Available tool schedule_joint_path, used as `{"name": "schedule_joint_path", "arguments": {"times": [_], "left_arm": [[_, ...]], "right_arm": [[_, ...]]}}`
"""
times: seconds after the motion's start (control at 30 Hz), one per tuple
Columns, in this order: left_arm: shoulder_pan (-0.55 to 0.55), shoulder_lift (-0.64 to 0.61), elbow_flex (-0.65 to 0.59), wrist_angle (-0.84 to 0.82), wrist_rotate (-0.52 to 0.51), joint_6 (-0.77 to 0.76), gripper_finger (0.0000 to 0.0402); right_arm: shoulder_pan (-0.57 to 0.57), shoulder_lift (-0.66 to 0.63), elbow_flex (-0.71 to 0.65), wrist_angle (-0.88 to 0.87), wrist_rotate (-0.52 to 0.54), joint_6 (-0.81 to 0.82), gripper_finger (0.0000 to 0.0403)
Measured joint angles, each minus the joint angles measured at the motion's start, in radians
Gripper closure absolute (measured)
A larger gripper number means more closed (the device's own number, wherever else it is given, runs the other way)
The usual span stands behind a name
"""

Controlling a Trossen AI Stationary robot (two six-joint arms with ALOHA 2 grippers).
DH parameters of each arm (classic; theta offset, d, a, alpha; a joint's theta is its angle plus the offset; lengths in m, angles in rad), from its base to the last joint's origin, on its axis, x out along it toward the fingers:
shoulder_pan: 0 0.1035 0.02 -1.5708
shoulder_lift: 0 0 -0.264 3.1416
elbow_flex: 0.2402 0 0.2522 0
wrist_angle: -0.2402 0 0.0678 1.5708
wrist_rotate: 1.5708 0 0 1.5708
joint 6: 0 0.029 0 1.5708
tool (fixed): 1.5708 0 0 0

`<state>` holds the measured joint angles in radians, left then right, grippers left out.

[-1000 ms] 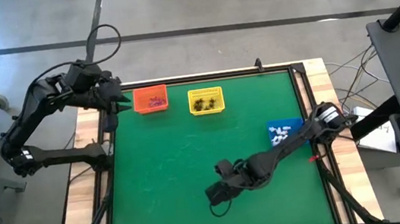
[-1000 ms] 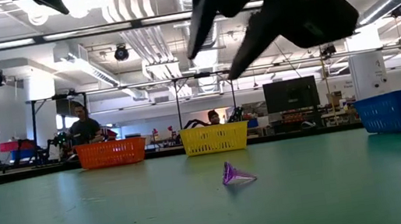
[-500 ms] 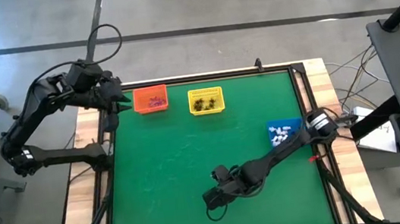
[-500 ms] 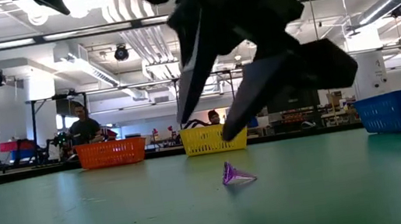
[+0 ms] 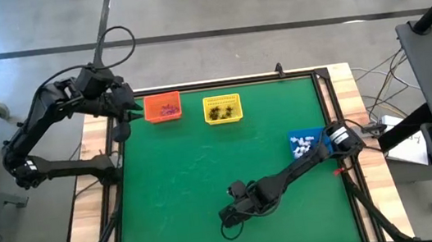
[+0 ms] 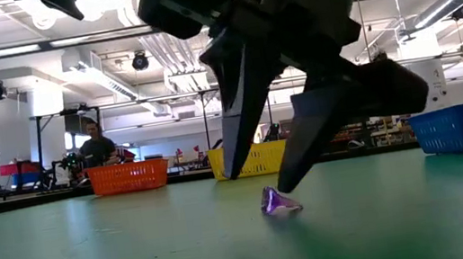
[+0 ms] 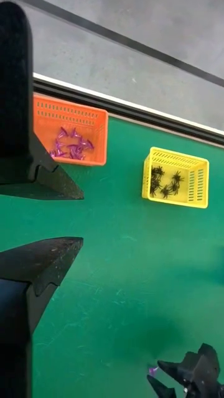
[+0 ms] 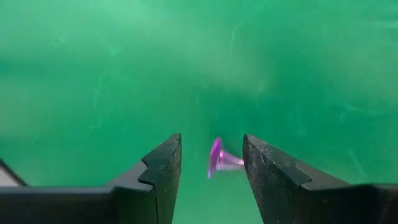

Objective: Sort Halloween decoration
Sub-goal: Put the violet hat toy into the orange basket

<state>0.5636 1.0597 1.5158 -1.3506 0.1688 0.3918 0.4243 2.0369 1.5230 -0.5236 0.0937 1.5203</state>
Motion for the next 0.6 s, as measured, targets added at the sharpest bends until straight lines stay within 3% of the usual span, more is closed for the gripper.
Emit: {"name": "schedule_joint_path", "arguments": {"times": [0.6], "left_arm": [[0.0, 0.003, 0.0, 0.001, -0.002, -0.009, 0.0313]], "right_arm": [[0.001, 0.043, 0.006, -0.038, -0.091, -0.011, 0.0241]]}}
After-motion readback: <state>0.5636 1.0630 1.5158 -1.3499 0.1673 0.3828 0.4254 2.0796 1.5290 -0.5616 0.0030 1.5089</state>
